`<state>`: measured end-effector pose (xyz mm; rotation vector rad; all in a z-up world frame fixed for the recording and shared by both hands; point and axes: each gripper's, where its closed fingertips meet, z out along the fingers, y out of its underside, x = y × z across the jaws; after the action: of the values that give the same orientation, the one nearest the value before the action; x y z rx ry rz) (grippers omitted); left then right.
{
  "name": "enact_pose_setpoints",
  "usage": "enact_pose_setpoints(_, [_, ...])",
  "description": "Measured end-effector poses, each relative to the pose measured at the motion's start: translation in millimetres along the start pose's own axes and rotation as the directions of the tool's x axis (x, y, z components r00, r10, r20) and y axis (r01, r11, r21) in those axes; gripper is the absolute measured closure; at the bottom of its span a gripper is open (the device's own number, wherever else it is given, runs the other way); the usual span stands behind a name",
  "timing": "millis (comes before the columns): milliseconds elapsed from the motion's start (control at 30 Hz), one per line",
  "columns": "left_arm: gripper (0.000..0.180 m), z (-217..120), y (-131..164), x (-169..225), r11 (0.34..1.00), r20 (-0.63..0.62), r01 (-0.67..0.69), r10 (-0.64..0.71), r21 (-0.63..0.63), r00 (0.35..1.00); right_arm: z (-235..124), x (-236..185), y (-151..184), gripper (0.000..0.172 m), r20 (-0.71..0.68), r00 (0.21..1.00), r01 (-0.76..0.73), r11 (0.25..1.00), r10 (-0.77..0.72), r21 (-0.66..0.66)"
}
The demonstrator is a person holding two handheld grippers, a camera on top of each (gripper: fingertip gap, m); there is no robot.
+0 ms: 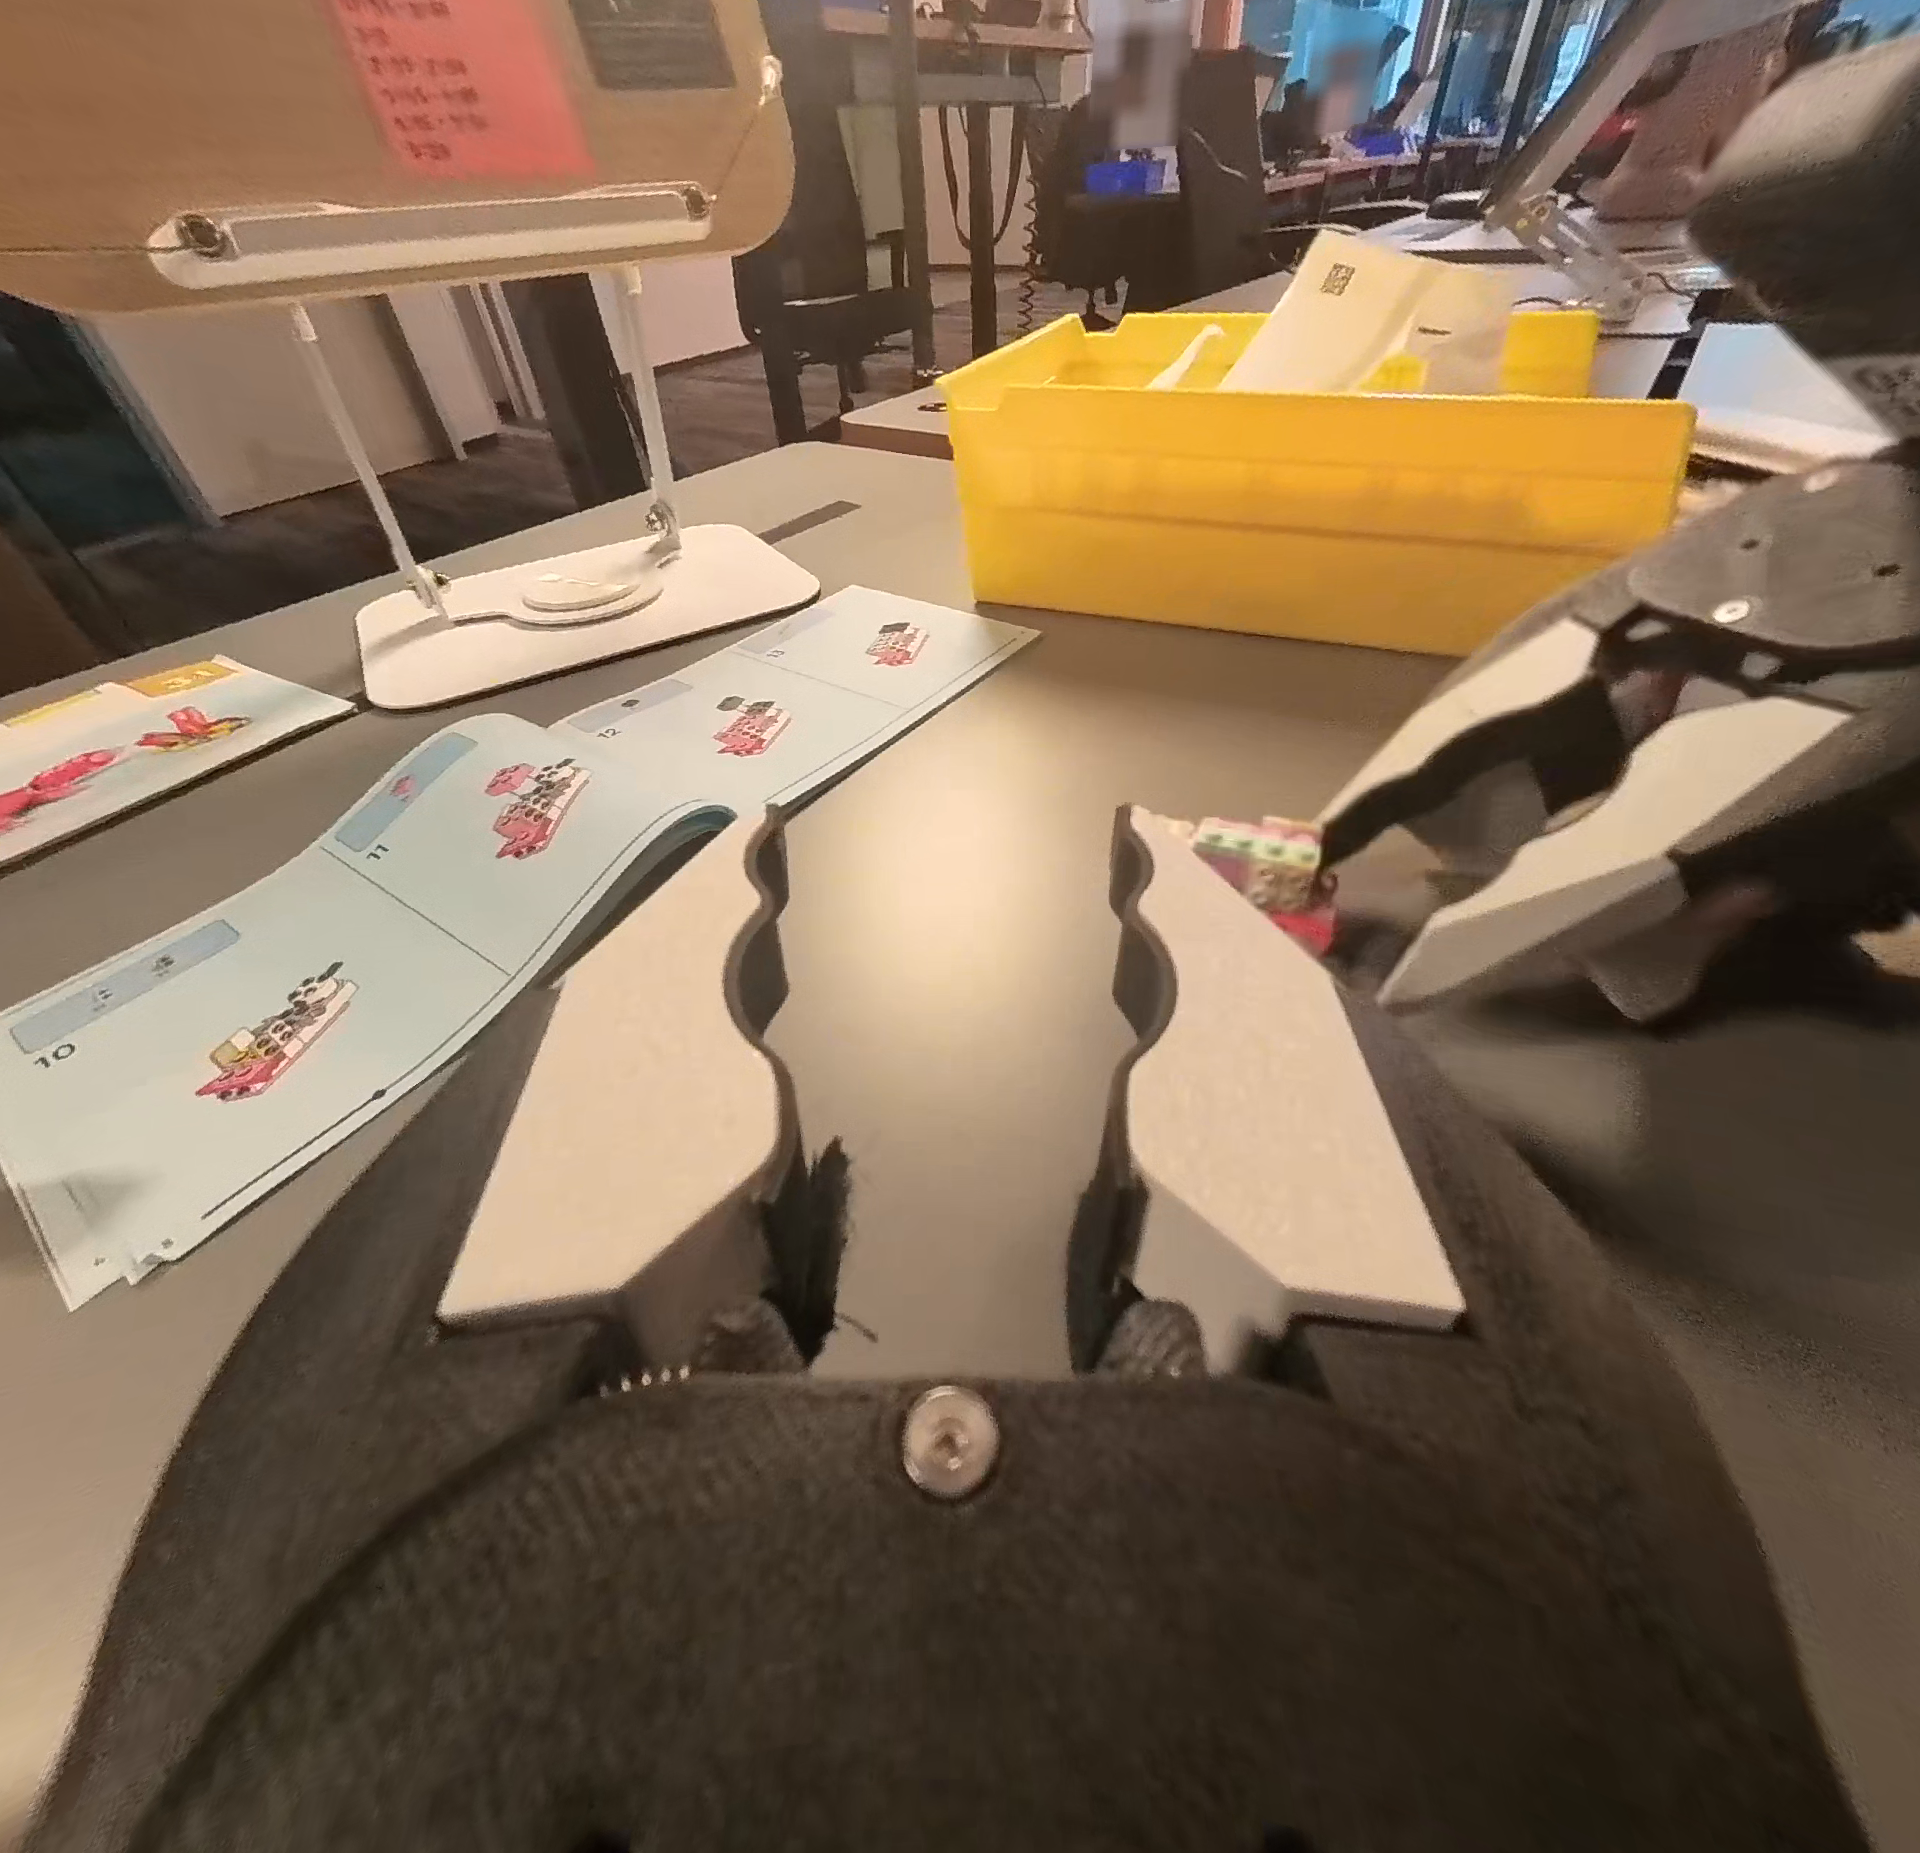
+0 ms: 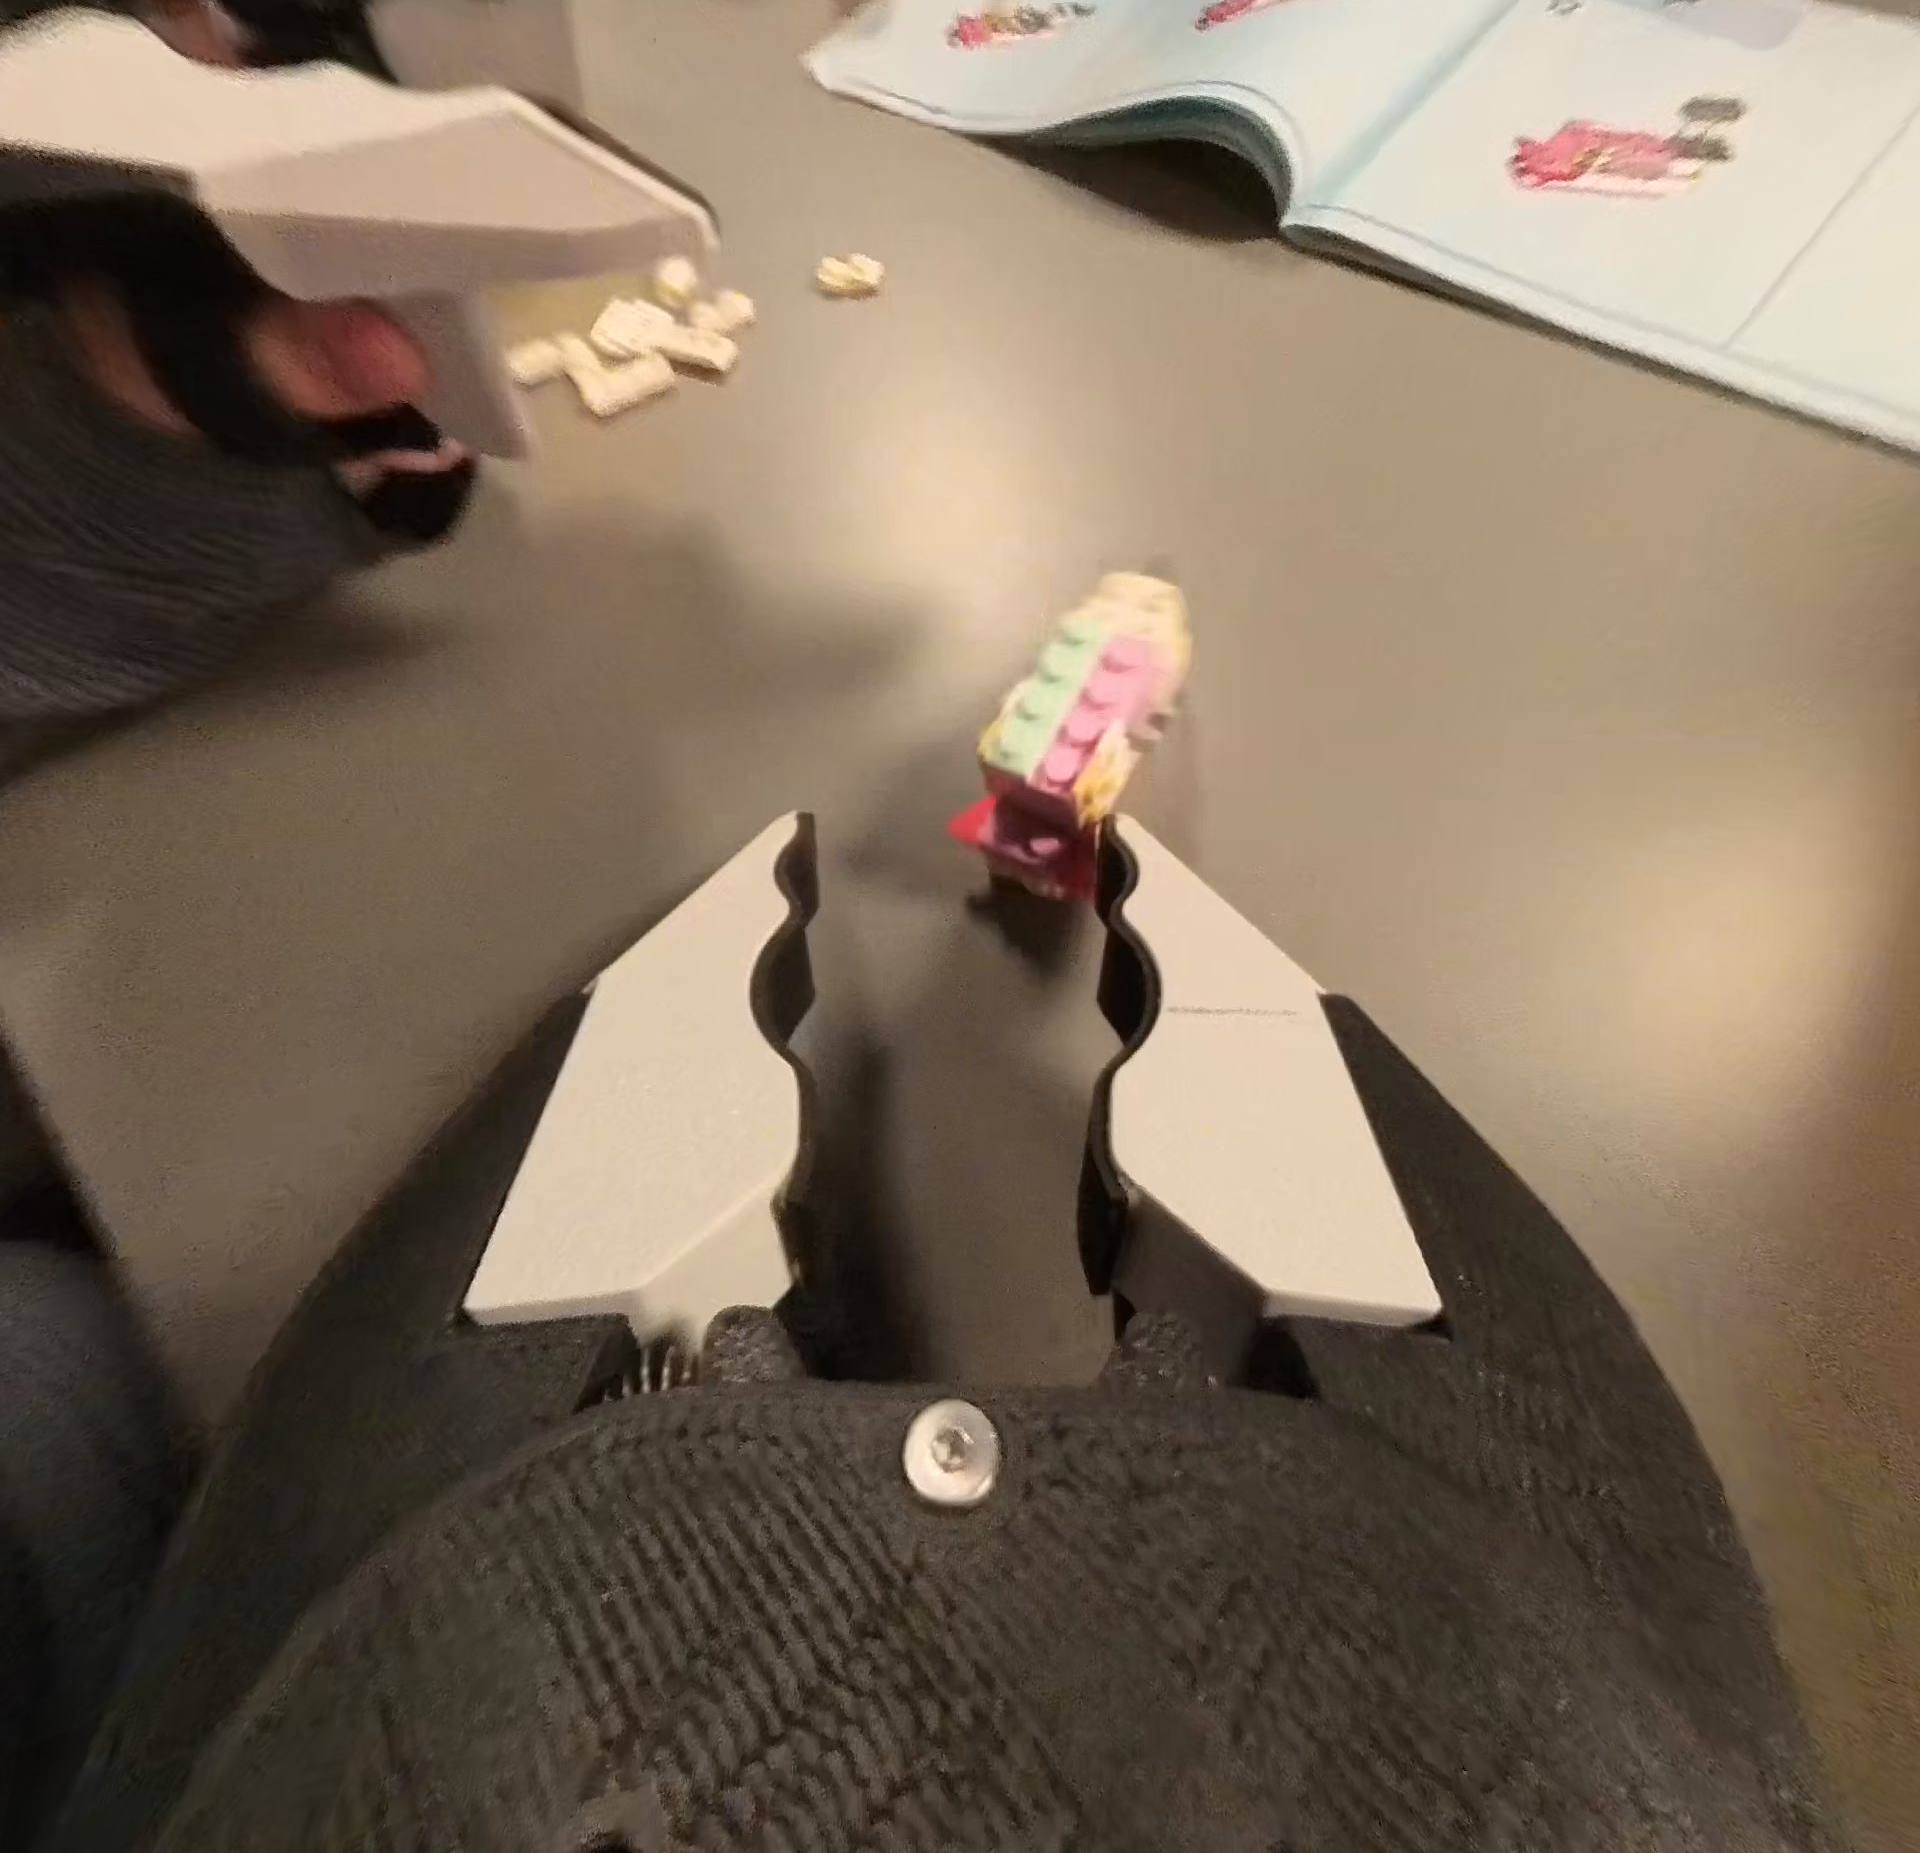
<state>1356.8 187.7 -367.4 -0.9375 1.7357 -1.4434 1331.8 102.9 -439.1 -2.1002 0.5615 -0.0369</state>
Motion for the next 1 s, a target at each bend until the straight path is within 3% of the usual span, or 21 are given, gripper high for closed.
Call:
enact_pose_setpoints(133, [0.126, -2.9, -3.8, -0.7, 0.999, -0.008, 0.016, -0.016, 0.03, 1.0, -11.4, -9.0, -15.2, 0.117, 0.032, 0.998, -0.052, 0.989, 0.048, 0.138])
enact_pose_setpoints(200, [0.126, -3.6, -5.3, -0.9, 0.999, -0.014, 0.036, -0.035, 0.04, 0.999, -28.5, 3.0, -38.7, 0.117, -0.035, 0.999, -0.004, 0.949, 0.016, 0.316])
enact_pose_setpoints(300, [0.125, -3.8, -7.5, 1.7, 0.997, -0.03, 0.054, -0.053, 0.049, 0.998, -63.7, 31.9, -77.0, 0.123, -0.303, 0.95, 0.243, 0.799, -0.081, 0.55])
enact_pose_setpoints(400, [0.124, -5.3, -11.2, 4.1, 0.998, -0.025, 0.032, -0.031, 0.06, 0.999, -80.7, 50.0, -103.7, 0.128, -0.581, 0.792, 0.552, 0.628, -0.188, 0.549])
enact_pose_setpoints(467, [0.122, -6.2, -12.3, 6.0, 0.998, -0.025, 0.027, -0.026, 0.063, 0.999, -79.7, 55.1, -115.9, 0.131, -0.669, 0.71, 0.655, 0.558, -0.221, 0.51])
enact_pose_setpoints(600, [0.116, -8.7, -16.4, 7.9, 0.998, -0.027, 0.028, -0.026, 0.061, 0.999, -57.6, 57.8, -119.9, 0.132, -0.655, 0.694, 0.682, 0.563, -0.297, 0.467])
enact_pose_setpoints(733, [0.117, -32.3, -54.5, 9.3, 0.986, 0.015, 0.001, -0.004, 0.168, 1.0, -58.2, 57.8, -118.3, 0.136, -0.665, 0.683, 0.692, 0.559, -0.303, 0.456])
enact_pose_setpoints(900, [0.115, -104.4, -118.8, -5.6, 0.941, 0.088, 0.129, -0.164, 0.313, 0.983, -58.9, 60.3, -118.3, 0.138, -0.666, 0.688, 0.684, 0.567, -0.29, 0.46])
enact_pose_setpoints(1000, [0.114, -163.5, -133.2, -31.1, 0.937, 0.179, 0.138, -0.203, 0.322, 0.963, -56.2, 59.1, -117.0, 0.14, -0.624, 0.729, 0.645, 0.588, -0.28, 0.489])
